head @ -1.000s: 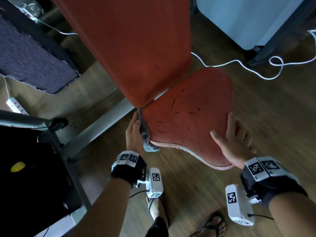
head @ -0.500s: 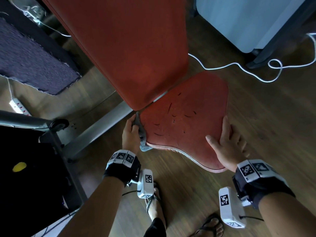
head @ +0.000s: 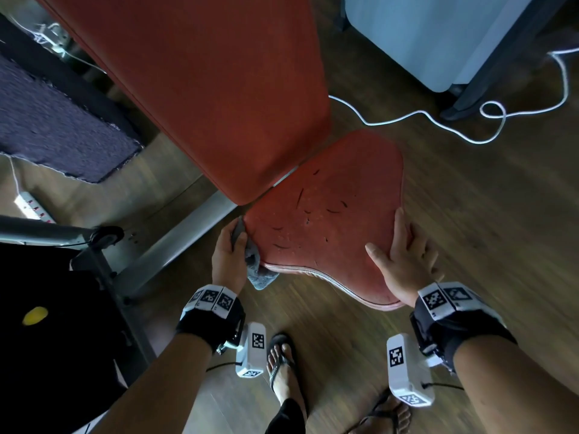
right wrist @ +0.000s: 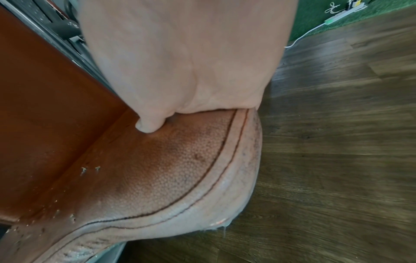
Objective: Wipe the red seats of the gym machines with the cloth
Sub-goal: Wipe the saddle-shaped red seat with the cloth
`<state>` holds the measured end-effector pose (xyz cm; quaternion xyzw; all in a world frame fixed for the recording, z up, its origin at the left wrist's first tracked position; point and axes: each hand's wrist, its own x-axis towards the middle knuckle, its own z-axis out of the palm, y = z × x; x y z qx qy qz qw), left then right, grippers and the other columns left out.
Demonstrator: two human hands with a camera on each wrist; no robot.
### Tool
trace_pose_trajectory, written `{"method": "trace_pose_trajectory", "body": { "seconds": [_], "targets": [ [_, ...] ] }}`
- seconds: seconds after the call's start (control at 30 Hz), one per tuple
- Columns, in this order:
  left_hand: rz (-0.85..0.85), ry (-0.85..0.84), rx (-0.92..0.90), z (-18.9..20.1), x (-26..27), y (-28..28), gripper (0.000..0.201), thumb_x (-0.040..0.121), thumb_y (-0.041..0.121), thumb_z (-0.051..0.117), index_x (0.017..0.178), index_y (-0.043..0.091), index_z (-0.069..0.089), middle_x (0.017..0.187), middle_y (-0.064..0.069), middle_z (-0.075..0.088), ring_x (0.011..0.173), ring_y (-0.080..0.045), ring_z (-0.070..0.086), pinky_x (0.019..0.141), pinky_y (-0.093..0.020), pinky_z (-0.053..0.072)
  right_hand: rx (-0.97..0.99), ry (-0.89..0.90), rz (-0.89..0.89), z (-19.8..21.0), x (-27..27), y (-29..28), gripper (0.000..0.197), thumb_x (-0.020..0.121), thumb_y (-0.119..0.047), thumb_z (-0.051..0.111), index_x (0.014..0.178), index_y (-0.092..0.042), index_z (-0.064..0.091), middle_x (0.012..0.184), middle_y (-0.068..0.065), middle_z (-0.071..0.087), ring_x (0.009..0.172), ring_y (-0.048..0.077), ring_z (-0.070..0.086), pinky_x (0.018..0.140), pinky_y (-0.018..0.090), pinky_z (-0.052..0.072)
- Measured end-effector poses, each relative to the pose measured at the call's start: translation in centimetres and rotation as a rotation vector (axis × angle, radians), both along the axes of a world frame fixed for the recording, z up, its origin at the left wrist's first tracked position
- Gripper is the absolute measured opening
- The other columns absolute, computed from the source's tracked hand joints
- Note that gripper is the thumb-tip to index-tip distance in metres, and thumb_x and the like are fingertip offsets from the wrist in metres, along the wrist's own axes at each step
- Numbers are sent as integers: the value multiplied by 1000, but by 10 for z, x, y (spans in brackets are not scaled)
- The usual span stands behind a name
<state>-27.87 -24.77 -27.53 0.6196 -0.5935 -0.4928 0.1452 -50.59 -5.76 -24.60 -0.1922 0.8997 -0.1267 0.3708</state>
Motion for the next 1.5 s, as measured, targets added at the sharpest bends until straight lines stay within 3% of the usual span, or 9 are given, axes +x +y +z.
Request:
{"method": "trace_pose_trajectory", "body": {
  "seconds": [0.13, 0.3, 0.37, 0.47, 0.63, 0.77, 1.0, 1.13, 1.5],
  "targets": [
    [-98, -84, -120, 6, 13, 16, 39, 100, 30, 49, 138, 29, 50, 134, 4, 51, 119, -6, 49, 108, -31, 37, 7, -3, 12, -1, 0, 0, 81, 89, -67, 37, 145, -48, -18, 159, -4, -4, 142, 34, 10, 108, 63, 16],
    [-106, -184, -350, 23, 19, 38, 38, 99, 20, 52, 137, 19, 55, 124, 5, 49, 108, 2, 46, 89, 3, 28, 13, -4, 13, 0, -1, 0, 79, 90, -67, 36, 145, -49, -18, 159, -4, -3, 142, 34, 11, 108, 62, 17],
    [-185, -229, -441, 26, 21, 45, 37, 97, 21, 55, 134, 18, 57, 123, 6, 49, 105, 0, 48, 87, 0, 32, 12, 1, 10, 0, 0, 0, 79, 90, -67, 36, 145, -49, -17, 159, -4, -3, 142, 33, 11, 108, 62, 17],
    [-340, -277, -487, 24, 18, 56, 38, 94, 23, 61, 132, 18, 61, 123, 6, 48, 107, -10, 52, 90, -22, 46, 9, 1, 3, 0, 0, 0, 79, 89, -67, 36, 145, -50, -17, 159, -5, -2, 141, 34, 11, 108, 62, 16],
    [-338, -318, -440, 24, 6, 58, 34, 93, 24, 63, 127, 17, 64, 118, 6, 46, 100, -14, 56, 86, -34, 54, 3, 11, -9, -1, 0, 0, 78, 89, -66, 37, 145, -51, -15, 159, -5, -1, 141, 34, 12, 108, 62, 16],
    [-431, -409, -441, 31, 1, 59, 33, 95, 25, 59, 127, 15, 62, 113, 4, 42, 94, -18, 55, 78, -34, 55, 1, 2, -4, 0, 0, 1, 77, 90, -66, 36, 145, -51, -16, 159, -4, -1, 141, 34, 11, 108, 62, 15],
    [-435, -458, -408, 31, 3, 38, 29, 99, 19, 53, 126, 13, 62, 112, 2, 41, 101, -23, 53, 75, -15, 43, 15, 2, 8, 2, -1, -1, 78, 89, -66, 36, 145, -49, -16, 159, -3, -1, 142, 34, 10, 108, 63, 16],
    [-393, -390, -423, 30, 9, 42, 29, 99, 18, 53, 125, 13, 63, 111, 1, 44, 94, -21, 54, 76, -22, 52, 9, 12, 0, 2, -1, -1, 78, 90, -65, 37, 146, -48, -14, 159, -2, 0, 141, 34, 12, 107, 63, 17],
    [-526, -428, -530, 23, 20, 52, 38, 94, 12, 60, 132, 13, 60, 127, -5, 50, 106, -29, 53, 86, -28, 42, 18, 11, 6, 1, 0, -2, 79, 90, -65, 38, 147, -47, -14, 159, -2, 0, 140, 34, 13, 106, 63, 18]
  ]
}}
